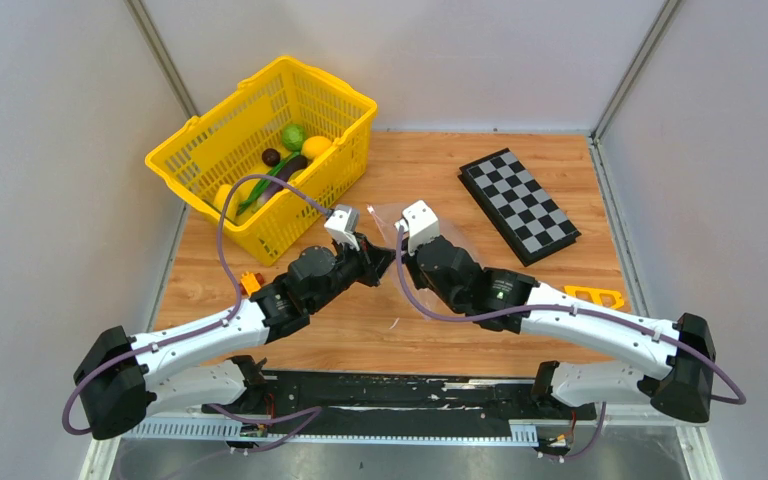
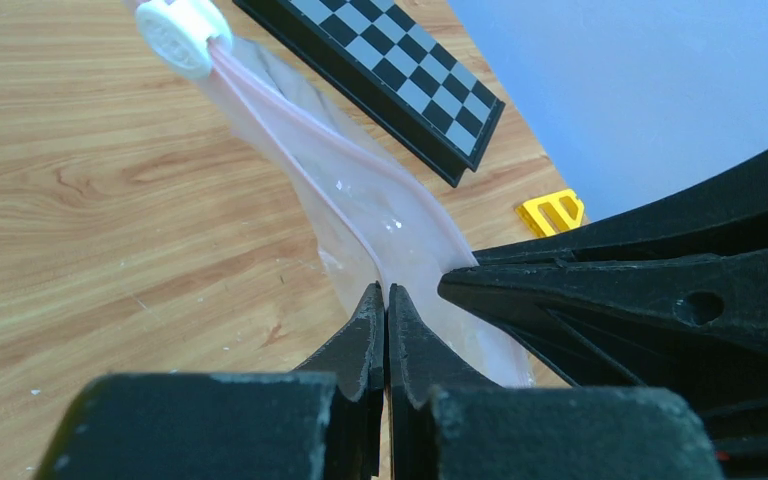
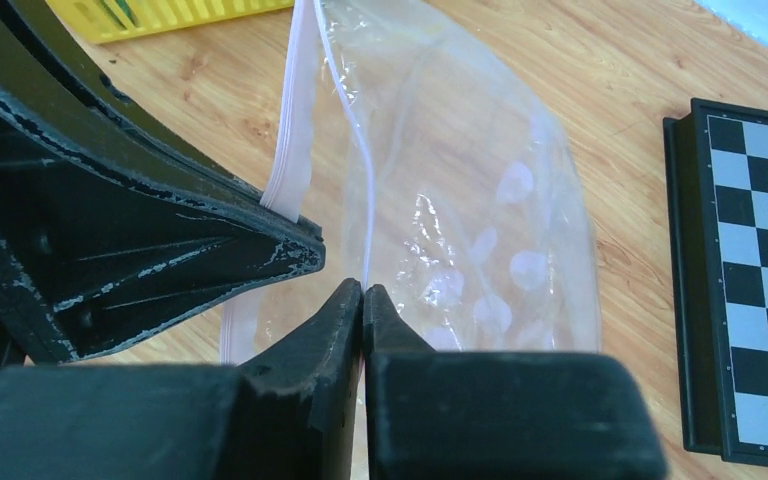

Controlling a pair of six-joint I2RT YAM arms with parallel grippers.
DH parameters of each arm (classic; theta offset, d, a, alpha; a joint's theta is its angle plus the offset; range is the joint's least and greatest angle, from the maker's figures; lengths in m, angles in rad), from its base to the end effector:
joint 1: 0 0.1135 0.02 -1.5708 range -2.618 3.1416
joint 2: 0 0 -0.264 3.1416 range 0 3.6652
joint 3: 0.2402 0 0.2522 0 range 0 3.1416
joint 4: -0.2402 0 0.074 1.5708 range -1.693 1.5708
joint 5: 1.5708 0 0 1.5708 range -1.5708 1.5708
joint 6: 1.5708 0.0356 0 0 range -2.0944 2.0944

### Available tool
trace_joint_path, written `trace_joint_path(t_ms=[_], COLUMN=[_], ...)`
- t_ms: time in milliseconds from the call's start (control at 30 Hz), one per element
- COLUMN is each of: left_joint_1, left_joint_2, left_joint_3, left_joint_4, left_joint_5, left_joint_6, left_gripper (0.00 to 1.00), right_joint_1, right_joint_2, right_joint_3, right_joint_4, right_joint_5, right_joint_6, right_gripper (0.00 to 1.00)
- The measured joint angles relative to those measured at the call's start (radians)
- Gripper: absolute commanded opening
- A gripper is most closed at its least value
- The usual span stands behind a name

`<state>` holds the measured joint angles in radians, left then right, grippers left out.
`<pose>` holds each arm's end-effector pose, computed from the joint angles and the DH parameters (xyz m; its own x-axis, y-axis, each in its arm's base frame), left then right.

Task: Place the food in the zip-top bag and seal the zipper
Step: Open the zipper of the food storage bag.

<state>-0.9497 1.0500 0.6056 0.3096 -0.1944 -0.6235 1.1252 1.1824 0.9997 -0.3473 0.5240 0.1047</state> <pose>0.1473 -0.1941 0.2767 -0.4643 -0.3355 -0.8196 0.5117 0.6537 -0.5575 0.1291 0.2290 0.3193 -0.2789 -0.3740 -0.8845 -0.5692 0.8062 -0.1614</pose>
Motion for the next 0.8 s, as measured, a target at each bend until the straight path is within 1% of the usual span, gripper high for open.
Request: trace_joint_path(t_ms=[200, 267, 400, 533, 600, 667, 767, 800], left_joint_1=[0.000, 0.000, -0.003, -0.004, -0.005, -0.005, -0.005, -0.005], left_joint_2=[0.000, 0.000, -0.001, -0.013, -0.023, -0.028, -0.024, -0.020], left_joint_3=[0.012, 0.019, 0.031, 0.040, 0.047, 0.056, 0.062, 0.062], left_joint_4=[-0.029, -0.060, -0.141, -0.225, -0.249, -0.259, -0.249, -0.245], left_joint_5=[-0.037, -0.065, -0.147, -0.209, -0.225, -0.227, -0.201, -0.193], left_joint_6=[0.008, 0.021, 0.051, 0.080, 0.092, 0.101, 0.111, 0.113], left_gripper=[0.00, 0.00, 0.00, 0.00, 0.00, 0.00, 0.09, 0.13], right_joint_1=[0.025, 0.027, 0.029, 0.029, 0.029, 0.029, 0.029, 0.029], right_joint_2=[-0.005, -0.033, -0.145, -0.205, -0.216, -0.220, -0.208, -0.198], right_joint_3=[-0.010, -0.042, -0.111, -0.108, -0.103, -0.094, -0.059, -0.044], right_joint_4=[0.055, 0.101, 0.160, 0.161, 0.149, 0.126, 0.080, 0.072], right_joint_5=[0.073, 0.084, 0.128, 0.252, 0.278, 0.266, 0.227, 0.220], right_joint_6=[-0.010, -0.022, -0.064, -0.116, -0.136, -0.152, -0.156, -0.155], right_gripper=[0.00, 0.00, 0.00, 0.00, 0.00, 0.00, 0.00, 0.00])
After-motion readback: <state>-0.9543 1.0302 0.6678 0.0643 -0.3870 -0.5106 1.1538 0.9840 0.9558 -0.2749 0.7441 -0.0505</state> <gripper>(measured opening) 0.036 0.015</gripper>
